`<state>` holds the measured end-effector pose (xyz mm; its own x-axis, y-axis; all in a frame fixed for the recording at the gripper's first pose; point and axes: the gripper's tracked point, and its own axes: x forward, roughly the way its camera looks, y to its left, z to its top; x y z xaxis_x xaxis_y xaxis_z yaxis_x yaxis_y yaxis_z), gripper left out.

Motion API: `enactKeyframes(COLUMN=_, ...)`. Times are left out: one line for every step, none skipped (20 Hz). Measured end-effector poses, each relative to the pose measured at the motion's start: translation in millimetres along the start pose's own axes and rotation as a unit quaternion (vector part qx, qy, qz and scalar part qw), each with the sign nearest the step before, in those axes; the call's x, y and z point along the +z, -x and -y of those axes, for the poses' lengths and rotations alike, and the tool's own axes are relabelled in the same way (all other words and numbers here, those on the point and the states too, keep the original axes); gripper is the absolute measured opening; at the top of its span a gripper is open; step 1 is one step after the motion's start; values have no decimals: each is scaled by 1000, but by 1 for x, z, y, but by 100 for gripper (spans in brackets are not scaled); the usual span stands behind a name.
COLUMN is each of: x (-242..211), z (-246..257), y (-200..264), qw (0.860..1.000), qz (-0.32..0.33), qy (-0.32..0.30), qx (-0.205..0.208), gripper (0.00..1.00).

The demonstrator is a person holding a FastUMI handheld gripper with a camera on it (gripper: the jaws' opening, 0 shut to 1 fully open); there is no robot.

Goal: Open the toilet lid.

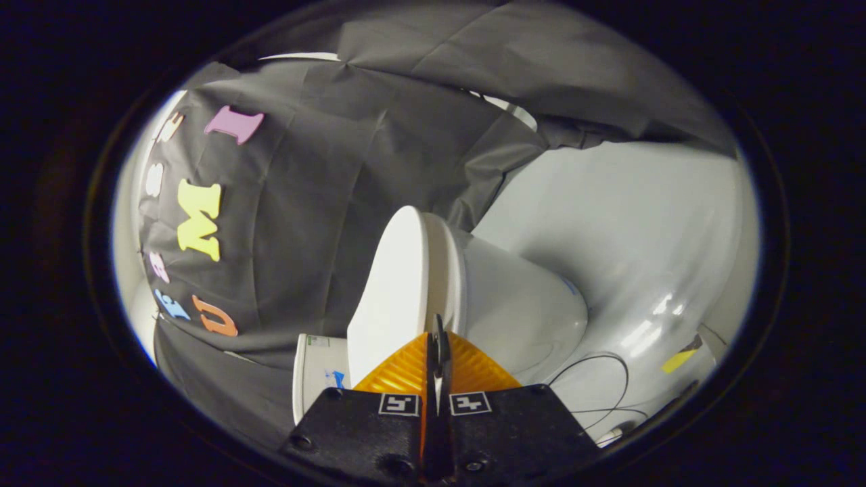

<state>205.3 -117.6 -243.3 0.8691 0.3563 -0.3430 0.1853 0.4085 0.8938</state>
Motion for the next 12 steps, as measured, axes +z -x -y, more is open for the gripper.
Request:
enactKeyframes(x=1, z=-4, y=1, qw=1000, qz=3, qy=8, qx=0, gripper=4)
enactKeyframes(x=3, z=-10, y=3, qw=1000, qz=5, qy=13, qx=3, gripper=4)
enactKeyframes(x=4, z=-15, y=6, qw=1000, qz=8, qy=12, qx=6, gripper=4)
enactKeyframes(x=5, z=-21, y=9, qw=1000, qz=11, qy=11, qx=11, gripper=4)
enactKeyframes(x=6, z=-24, y=9, qw=1000, qz=13, qy=15, qx=12, gripper=3)
enactKeyframes(x=4, z=-26, y=11, qw=1000, qz=14, qy=22, qx=10, gripper=4)
enactKeyframes(x=5, z=-28, y=11, qw=999, qz=18, qy=30, qx=5, gripper=4)
enactKeyframes(x=3, z=-32, y=14, qw=999, qz=19, qy=40, qx=0, gripper=4)
enactKeyframes(x=4, z=-35, y=15, qw=998, qz=21, qy=52, qx=-4, gripper=4)
enactKeyframes(x=3, z=-40, y=15, qw=998, qz=23, qy=62, qx=-5, gripper=4)
enactKeyframes(x=4, z=-44, y=17, qw=997, qz=25, qy=67, qx=-6, gripper=4)
enactKeyframes(x=5, z=-48, y=20, qw=997, qz=27, qy=70, qx=-5, gripper=4)
